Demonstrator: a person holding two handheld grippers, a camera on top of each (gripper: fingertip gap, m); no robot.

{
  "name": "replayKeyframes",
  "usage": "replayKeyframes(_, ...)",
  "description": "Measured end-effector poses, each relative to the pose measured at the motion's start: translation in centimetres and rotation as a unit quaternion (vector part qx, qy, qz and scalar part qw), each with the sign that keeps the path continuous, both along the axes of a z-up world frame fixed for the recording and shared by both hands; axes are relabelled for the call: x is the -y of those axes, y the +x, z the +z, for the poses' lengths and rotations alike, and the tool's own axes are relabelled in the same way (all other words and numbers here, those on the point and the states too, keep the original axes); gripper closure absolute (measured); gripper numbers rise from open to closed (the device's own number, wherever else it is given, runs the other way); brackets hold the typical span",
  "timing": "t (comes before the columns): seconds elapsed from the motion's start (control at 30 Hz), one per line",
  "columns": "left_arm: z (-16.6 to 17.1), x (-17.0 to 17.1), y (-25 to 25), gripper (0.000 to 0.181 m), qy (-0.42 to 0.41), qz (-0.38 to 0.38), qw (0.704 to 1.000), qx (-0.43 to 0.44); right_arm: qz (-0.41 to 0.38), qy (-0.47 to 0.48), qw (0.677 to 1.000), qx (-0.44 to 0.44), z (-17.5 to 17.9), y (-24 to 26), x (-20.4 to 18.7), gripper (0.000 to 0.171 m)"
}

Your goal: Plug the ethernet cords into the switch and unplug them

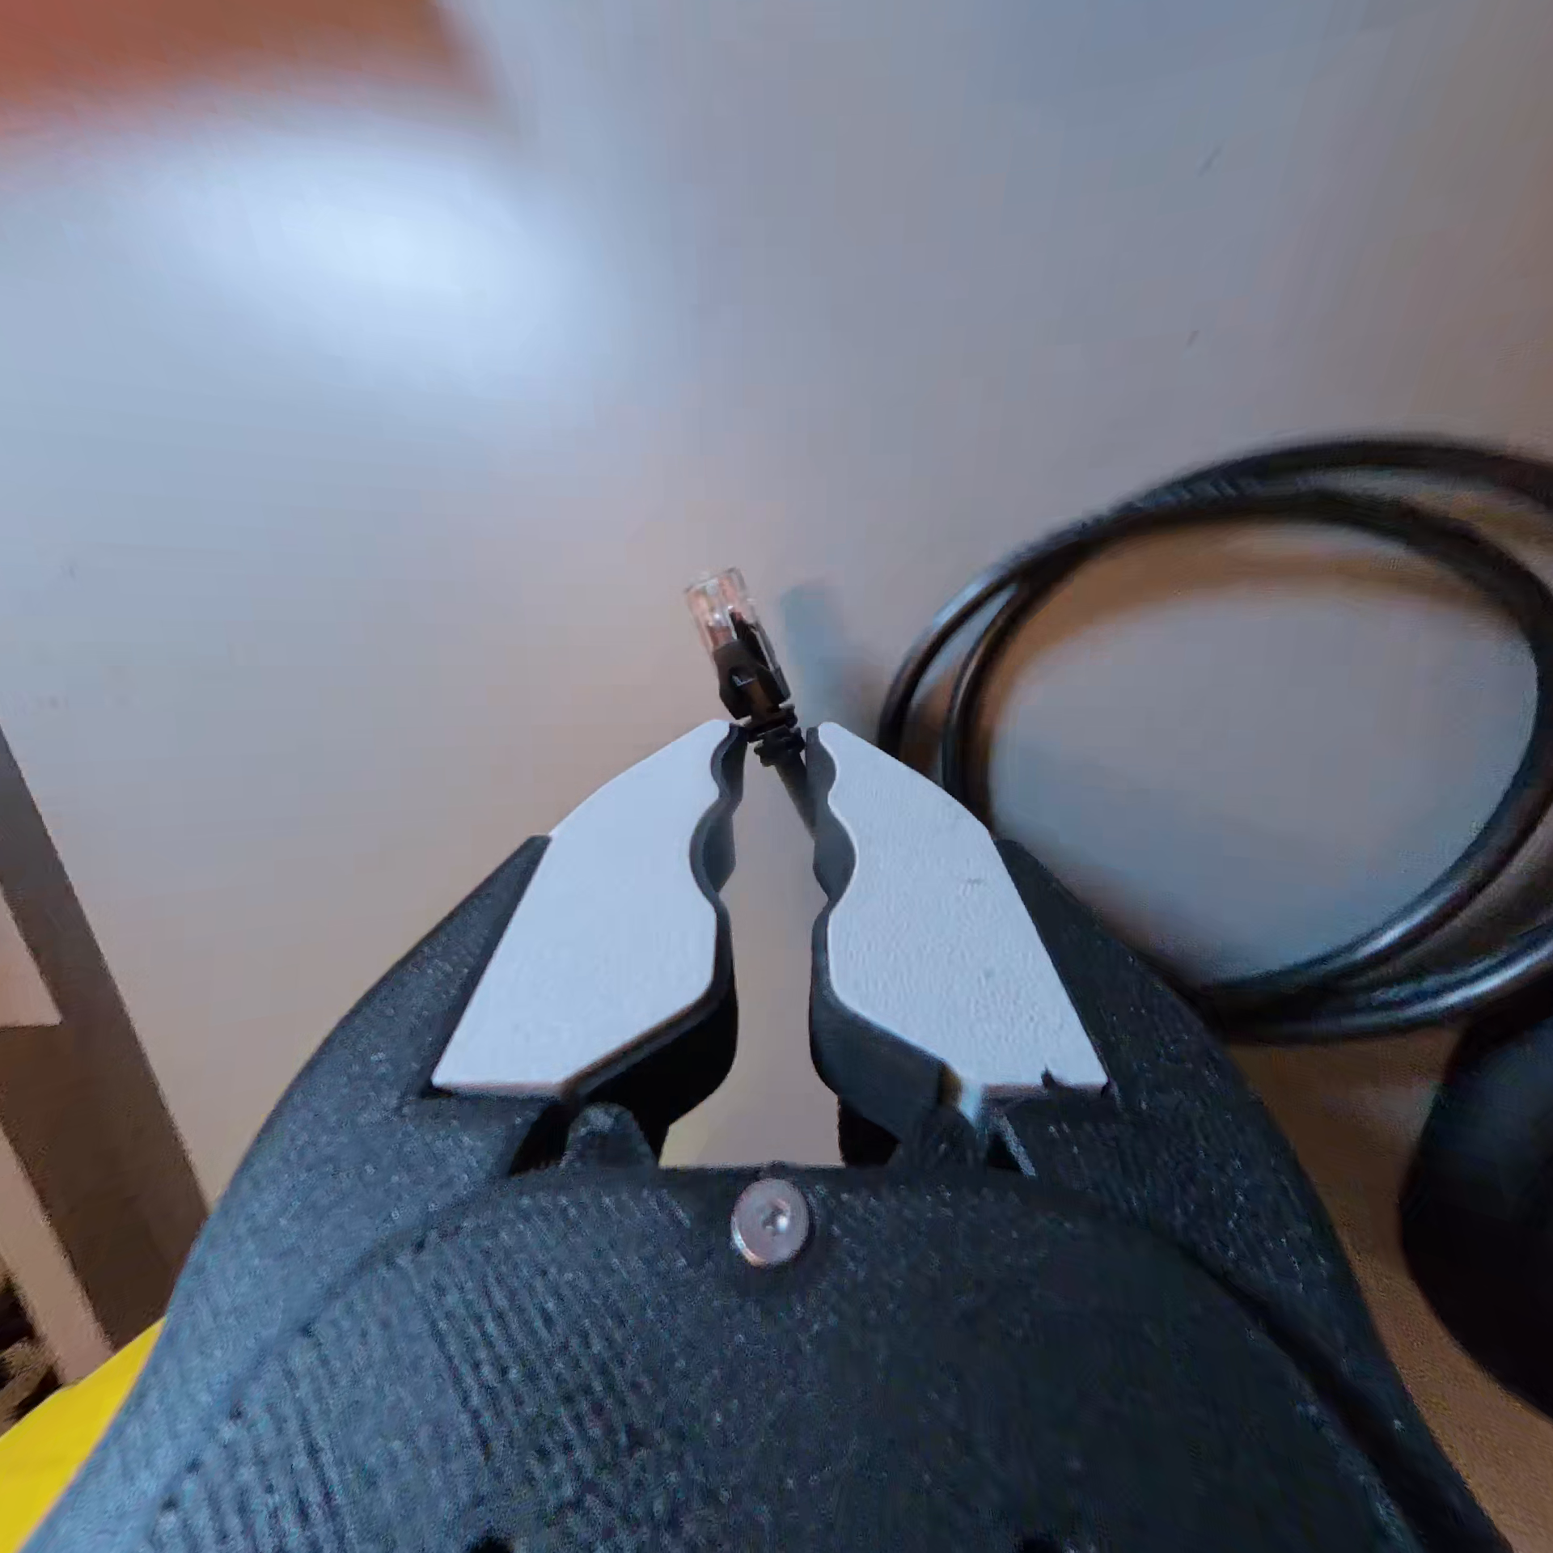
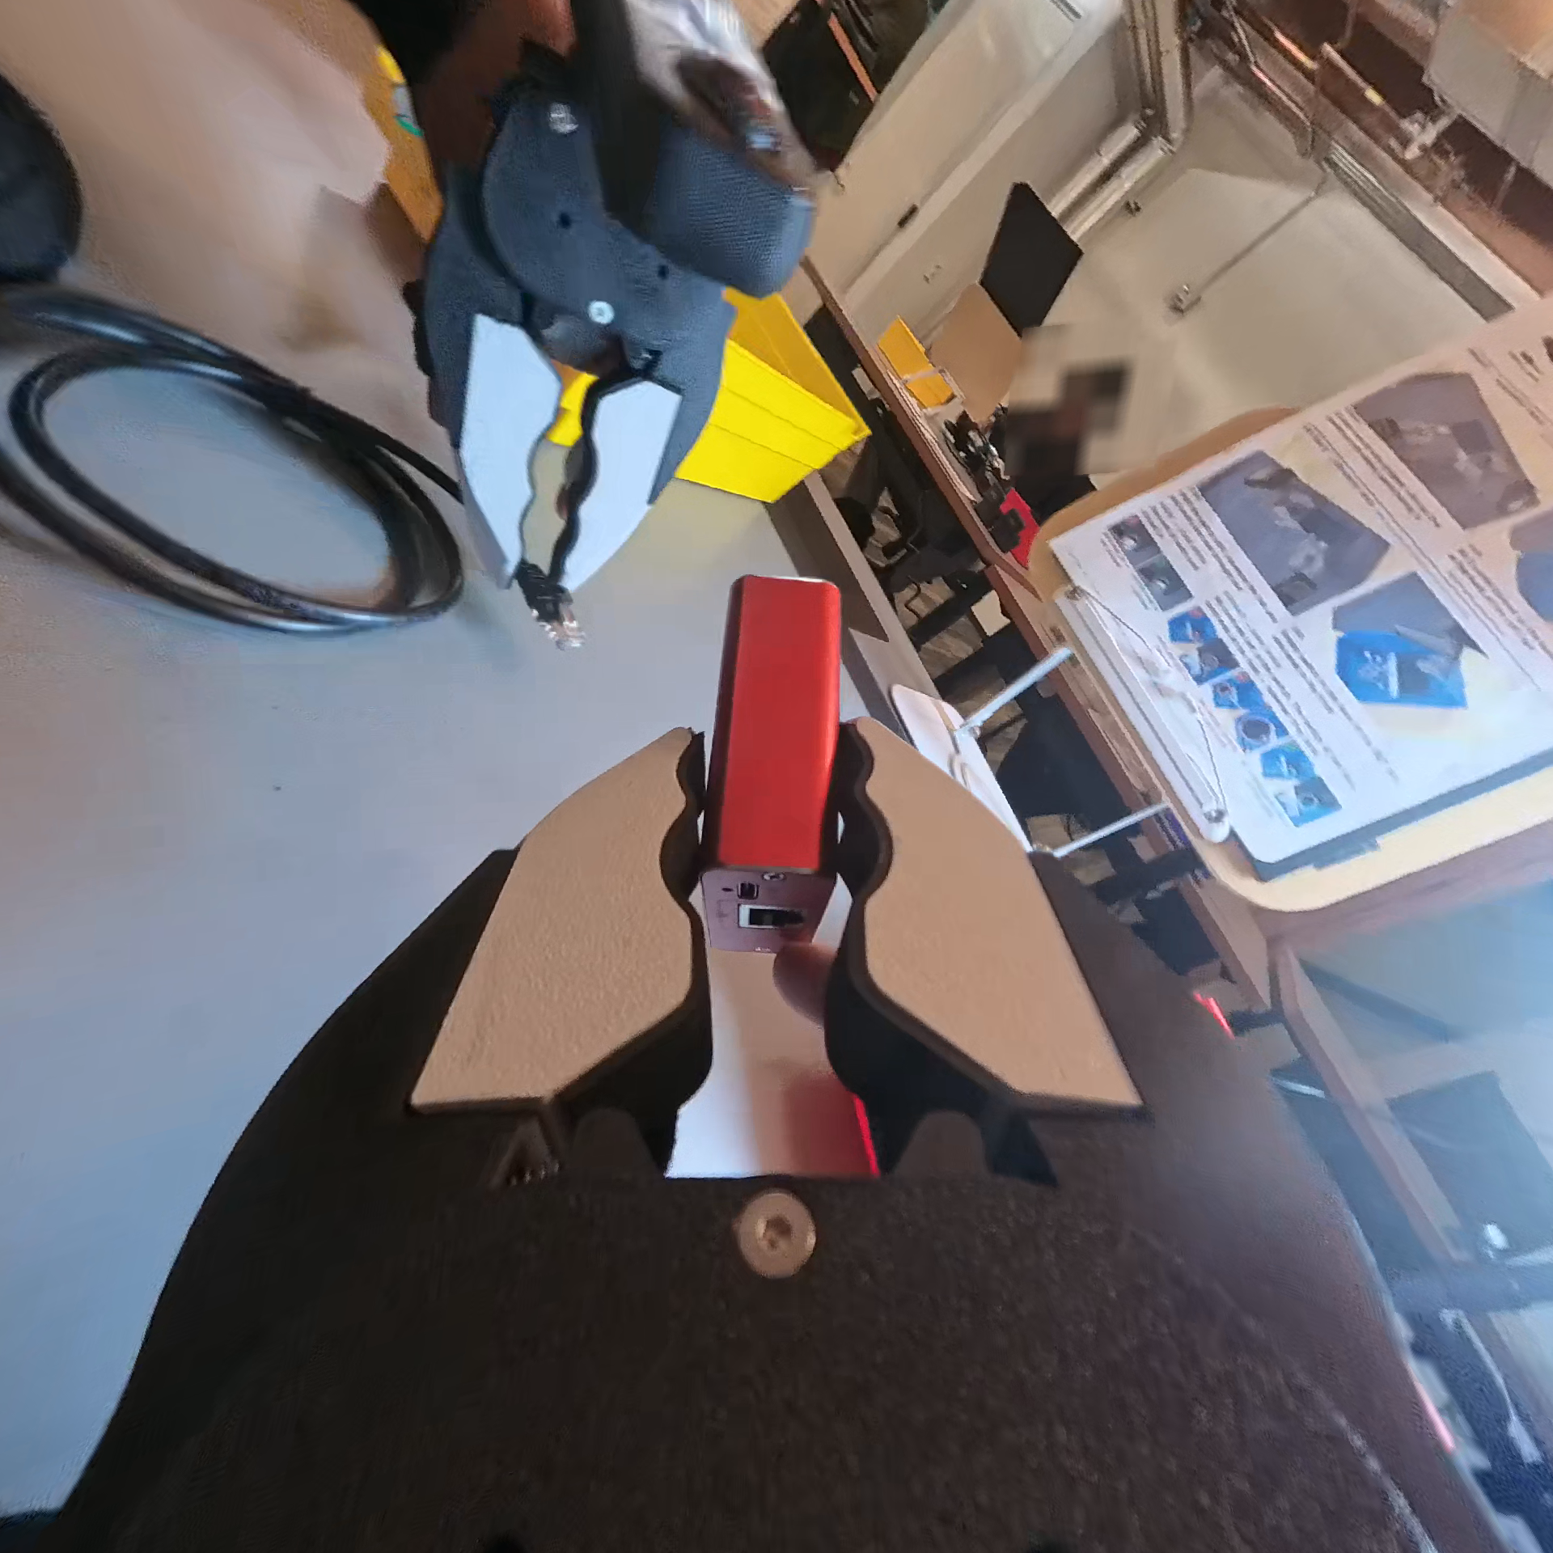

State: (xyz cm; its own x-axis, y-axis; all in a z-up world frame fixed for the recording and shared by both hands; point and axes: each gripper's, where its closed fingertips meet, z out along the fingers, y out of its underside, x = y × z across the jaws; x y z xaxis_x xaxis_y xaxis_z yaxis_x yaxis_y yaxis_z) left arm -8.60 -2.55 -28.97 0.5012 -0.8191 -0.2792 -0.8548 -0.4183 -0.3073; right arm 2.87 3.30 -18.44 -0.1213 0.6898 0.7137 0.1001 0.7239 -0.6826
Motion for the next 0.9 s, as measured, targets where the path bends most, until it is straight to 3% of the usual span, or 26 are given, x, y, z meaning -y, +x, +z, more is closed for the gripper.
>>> replayKeyframes(0.2, 0.5, -1.7, 2.5, 0.161, 0.032, 0.092, 0.987, 0.131, 0.027, 0.045, 0.998, 0.026, -1.6, -0.2, 1.5, 0.142)
replayKeyframes(0.3, -0.3, -1.5, 2.8, 0.156, 0.036, 0.121, 0.981, 0.150, 0.038, 0.054, 0.997, 0.035, -2.2, -0.4, 1.9, 0.142)
replayKeyframes(0.4, -1.0, -1.9, 2.3, 0.167, 0.054, 0.147, 0.977, 0.142, 0.051, 0.060, 0.996, 0.043, -2.9, -0.4, 2.4, 0.142)
replayKeyframes(0.53, -0.7, -1.4, 3.7, 0.169, 0.036, 0.123, 0.972, 0.197, 0.084, 0.077, 0.993, 0.043, -3.5, -0.2, 3.4, 0.143)
replayKeyframes(0.7, 3.7, 1.0, 7.4, 0.170, -0.002, 0.064, 0.940, 0.334, 0.145, 0.083, 0.986, 0.025, -2.8, 0.4, 5.9, 0.142)
replayKeyframes(0.8, 5.2, 3.0, 8.9, 0.169, -0.028, 0.028, 0.936, 0.351, 0.156, 0.086, 0.984, 0.022, -2.5, 0.4, 6.6, 0.142)
replayKeyframes(0.9, 5.3, 3.4, 8.8, 0.170, -0.041, 0.043, 0.941, 0.334, 0.157, 0.103, 0.982, 0.036, -3.1, 0.1, 6.7, 0.142)
